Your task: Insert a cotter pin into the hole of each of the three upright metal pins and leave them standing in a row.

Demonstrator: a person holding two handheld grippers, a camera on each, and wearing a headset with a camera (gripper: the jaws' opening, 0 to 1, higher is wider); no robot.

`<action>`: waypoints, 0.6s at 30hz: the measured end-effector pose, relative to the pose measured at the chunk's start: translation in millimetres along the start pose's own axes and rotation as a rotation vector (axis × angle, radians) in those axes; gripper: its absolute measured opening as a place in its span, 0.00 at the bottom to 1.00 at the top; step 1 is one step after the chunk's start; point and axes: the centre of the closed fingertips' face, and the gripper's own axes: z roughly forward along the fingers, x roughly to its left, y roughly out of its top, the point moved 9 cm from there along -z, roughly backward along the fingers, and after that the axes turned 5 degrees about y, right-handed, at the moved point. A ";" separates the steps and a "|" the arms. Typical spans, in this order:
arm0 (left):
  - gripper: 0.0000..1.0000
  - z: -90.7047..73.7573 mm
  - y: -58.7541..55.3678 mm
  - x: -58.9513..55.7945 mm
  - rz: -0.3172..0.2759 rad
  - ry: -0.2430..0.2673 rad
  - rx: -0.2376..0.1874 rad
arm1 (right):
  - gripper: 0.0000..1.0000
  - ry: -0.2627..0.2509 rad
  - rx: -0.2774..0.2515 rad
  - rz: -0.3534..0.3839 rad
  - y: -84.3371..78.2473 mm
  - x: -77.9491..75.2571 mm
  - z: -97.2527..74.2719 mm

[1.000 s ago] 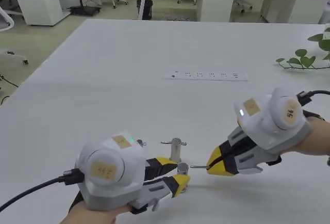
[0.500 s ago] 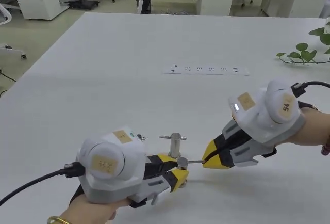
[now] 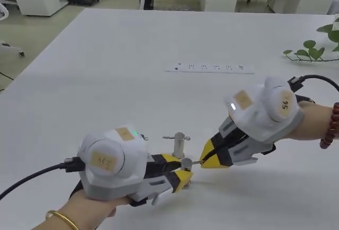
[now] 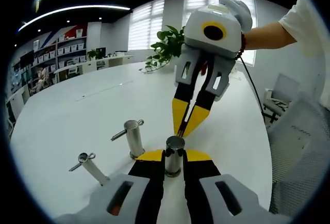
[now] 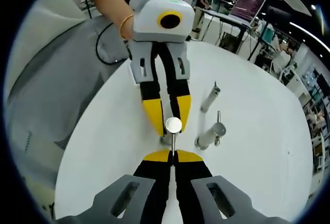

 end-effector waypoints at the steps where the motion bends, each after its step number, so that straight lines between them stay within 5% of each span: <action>1: 0.12 0.2 0.0 0.1 -0.002 0.000 -0.001 | 0.03 0.000 0.001 0.000 0.6 -0.3 0.4; 11: 0.12 -0.4 -0.6 -0.3 -0.021 -0.004 -0.012 | 0.03 0.004 -0.004 0.001 7.7 -0.6 4.2; 18: 0.12 -0.1 -1.6 0.2 -0.028 -0.002 -0.016 | 0.07 -0.007 -0.046 0.065 7.7 -1.0 4.0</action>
